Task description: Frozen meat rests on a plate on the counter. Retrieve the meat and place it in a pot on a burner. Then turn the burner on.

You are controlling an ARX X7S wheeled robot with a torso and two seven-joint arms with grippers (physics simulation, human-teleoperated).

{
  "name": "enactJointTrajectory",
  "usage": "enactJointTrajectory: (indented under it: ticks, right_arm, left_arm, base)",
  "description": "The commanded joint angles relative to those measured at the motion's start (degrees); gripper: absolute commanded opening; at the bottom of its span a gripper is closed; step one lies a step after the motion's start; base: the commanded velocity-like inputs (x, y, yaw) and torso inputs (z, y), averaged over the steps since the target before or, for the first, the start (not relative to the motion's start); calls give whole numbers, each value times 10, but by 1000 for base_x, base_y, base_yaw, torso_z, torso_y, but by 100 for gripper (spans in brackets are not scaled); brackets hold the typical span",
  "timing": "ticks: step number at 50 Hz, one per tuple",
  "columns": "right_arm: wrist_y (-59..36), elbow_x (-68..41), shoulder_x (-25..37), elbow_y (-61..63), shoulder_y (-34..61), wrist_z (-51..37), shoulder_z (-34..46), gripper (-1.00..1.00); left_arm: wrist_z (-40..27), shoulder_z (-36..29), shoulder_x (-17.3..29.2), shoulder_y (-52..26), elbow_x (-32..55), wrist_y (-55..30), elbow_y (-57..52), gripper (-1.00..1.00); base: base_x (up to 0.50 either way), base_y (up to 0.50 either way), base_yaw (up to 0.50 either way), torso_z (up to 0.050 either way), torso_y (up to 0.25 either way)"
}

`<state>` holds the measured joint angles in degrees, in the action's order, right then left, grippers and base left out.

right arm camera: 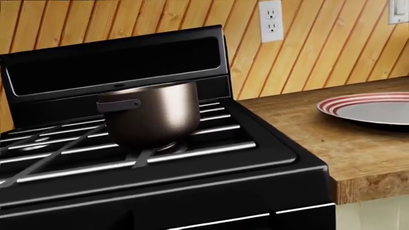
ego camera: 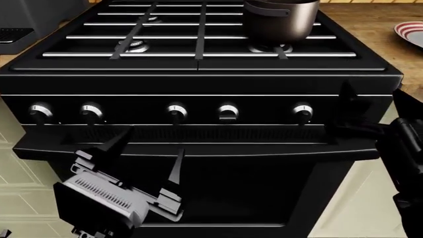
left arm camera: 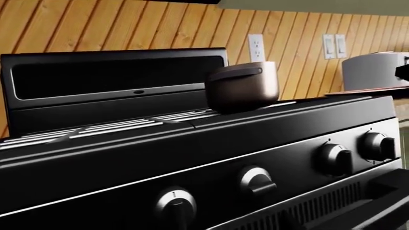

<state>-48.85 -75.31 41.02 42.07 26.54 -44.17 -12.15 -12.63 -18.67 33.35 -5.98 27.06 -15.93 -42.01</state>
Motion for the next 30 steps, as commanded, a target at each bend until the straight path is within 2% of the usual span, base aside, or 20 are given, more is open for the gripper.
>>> enactJointTrajectory:
  ticks: [1, 30]
  right_arm:
    - [-4, 11, -3, -15, -23, 3, 10, 100]
    - [16, 87, 7, -8, -88, 45, 17, 100]
  left_arm:
    - [5, -3, 0, 3, 1, 8, 4, 100]
    - [1, -14, 0, -9, 3, -6, -6, 100]
  base:
    - [0, 0, 0, 0, 0]
    - [0, 0, 0, 0, 0]
